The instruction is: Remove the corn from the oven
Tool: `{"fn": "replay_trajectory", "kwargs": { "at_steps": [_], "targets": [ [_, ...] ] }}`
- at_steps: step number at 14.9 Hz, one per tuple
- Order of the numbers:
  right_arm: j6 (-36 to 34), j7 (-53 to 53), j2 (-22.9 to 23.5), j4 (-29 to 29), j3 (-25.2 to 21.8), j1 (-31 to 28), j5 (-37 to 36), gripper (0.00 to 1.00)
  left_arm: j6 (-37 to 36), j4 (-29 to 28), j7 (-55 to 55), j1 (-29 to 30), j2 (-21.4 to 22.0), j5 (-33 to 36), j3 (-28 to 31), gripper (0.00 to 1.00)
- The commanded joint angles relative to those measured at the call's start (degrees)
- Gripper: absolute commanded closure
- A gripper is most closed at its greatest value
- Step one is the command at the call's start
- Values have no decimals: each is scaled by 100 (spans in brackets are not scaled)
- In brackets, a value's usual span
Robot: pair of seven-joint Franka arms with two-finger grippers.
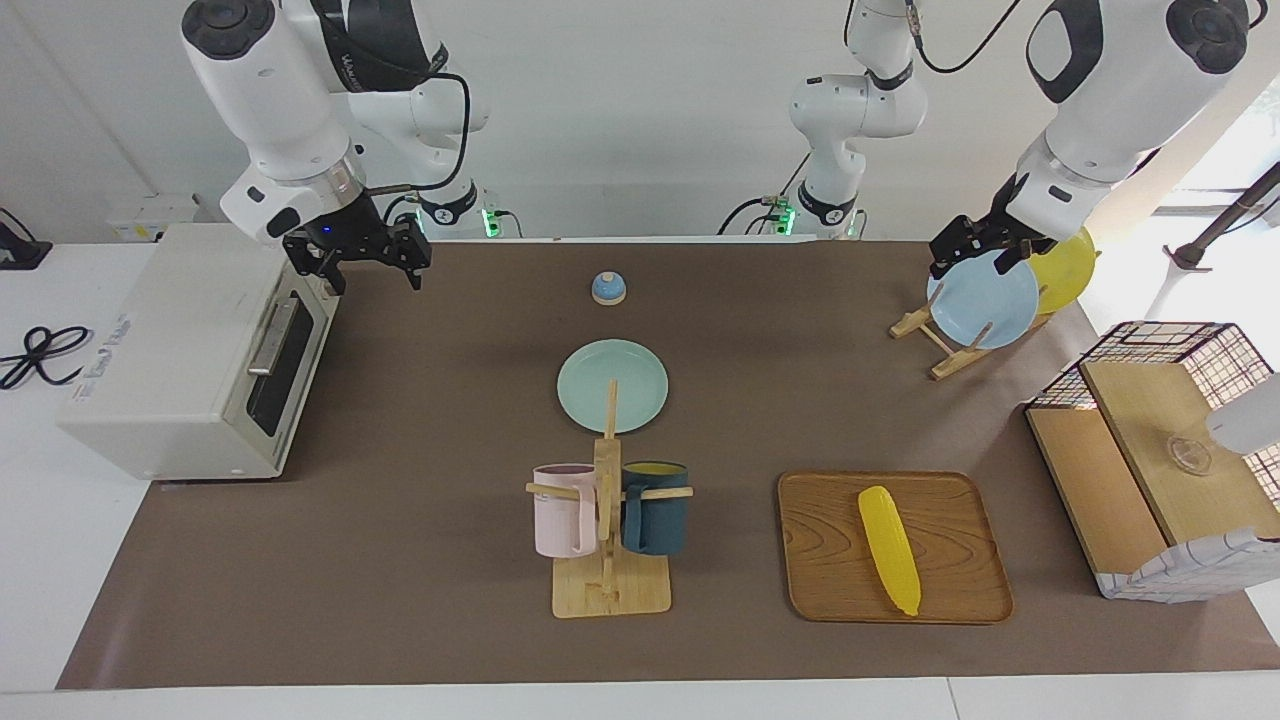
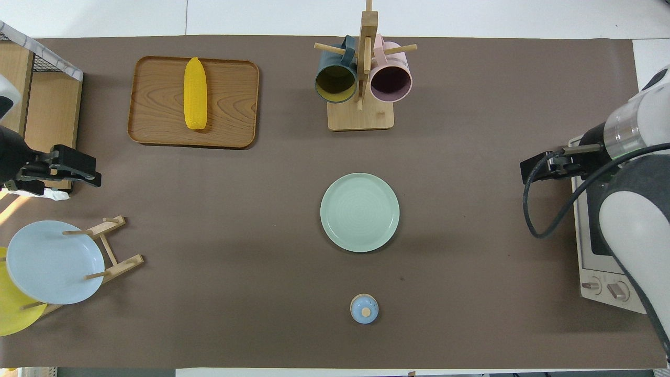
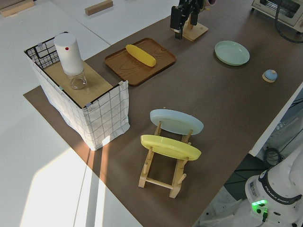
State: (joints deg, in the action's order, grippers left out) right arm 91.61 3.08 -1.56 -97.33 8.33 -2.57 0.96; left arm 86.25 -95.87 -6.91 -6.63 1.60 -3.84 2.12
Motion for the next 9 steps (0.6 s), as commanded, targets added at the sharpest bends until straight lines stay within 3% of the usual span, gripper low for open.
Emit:
{"fn": "replay_trajectory", "kwargs": {
  "at_steps": [1,9],
  "targets": [
    [-99,61,-46,-5,28,-16,44,0,392,-301,-57,215,191,102,-274,0],
    [-91,61,-46,-5,28,-16,35,0,419,-133,-74,144,121,375,-308,0]
  ]
}}
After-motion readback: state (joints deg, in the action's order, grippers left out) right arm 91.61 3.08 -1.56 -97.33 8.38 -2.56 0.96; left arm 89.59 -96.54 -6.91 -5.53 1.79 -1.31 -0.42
